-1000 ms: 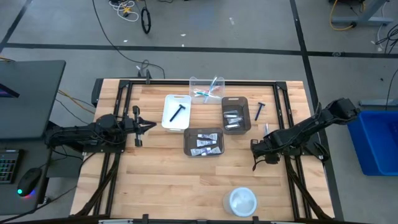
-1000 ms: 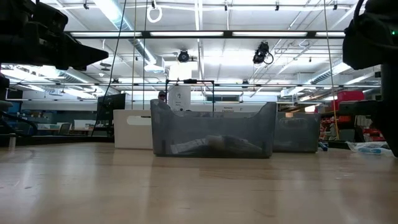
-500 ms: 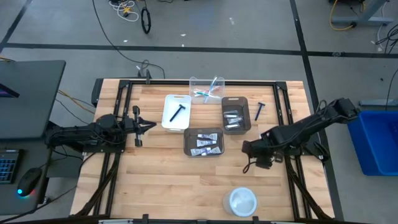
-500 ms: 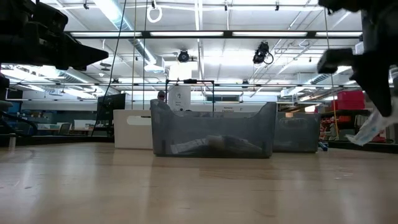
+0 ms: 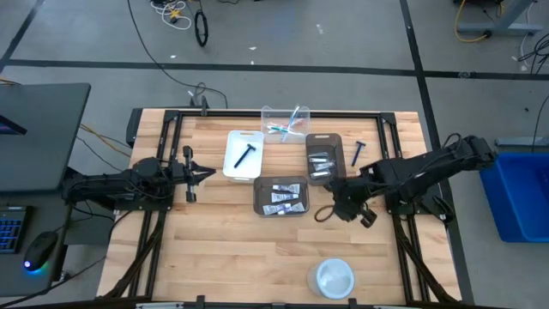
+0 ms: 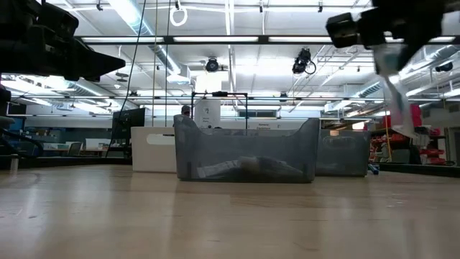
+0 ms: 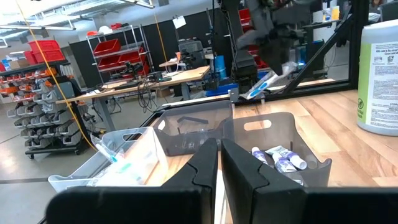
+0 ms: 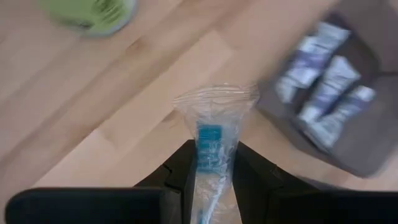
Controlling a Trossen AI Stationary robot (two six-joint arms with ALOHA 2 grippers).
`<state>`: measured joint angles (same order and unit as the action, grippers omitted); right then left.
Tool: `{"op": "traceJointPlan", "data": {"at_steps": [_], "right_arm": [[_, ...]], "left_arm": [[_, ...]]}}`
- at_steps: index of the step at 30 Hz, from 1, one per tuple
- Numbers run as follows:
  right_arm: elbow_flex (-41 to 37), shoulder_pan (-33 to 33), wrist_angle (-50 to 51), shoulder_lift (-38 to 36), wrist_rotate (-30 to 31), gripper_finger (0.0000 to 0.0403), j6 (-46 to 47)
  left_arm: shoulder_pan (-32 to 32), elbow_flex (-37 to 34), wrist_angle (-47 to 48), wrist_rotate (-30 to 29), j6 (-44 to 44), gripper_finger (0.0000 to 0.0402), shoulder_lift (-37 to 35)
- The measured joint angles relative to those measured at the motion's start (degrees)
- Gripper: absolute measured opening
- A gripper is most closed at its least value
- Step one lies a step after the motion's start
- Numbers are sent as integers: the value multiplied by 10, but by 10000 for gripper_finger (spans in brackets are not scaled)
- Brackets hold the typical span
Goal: Pick & Place Travel size toiletries
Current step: Put the blue toothbrush into the transparent bin
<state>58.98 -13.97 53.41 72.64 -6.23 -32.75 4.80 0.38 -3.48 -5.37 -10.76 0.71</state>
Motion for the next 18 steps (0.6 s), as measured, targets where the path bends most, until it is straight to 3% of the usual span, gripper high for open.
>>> {"op": "traceJointPlan", "data": {"at_steps": [13,18], "right_arm": [[23,125,-151,0,2,90,-10],[23,172,-236,0,58,90,-14]], "left_arm": [[0,0,0,0,0,27,0],[0,0,0,0,0,27,0]]}}
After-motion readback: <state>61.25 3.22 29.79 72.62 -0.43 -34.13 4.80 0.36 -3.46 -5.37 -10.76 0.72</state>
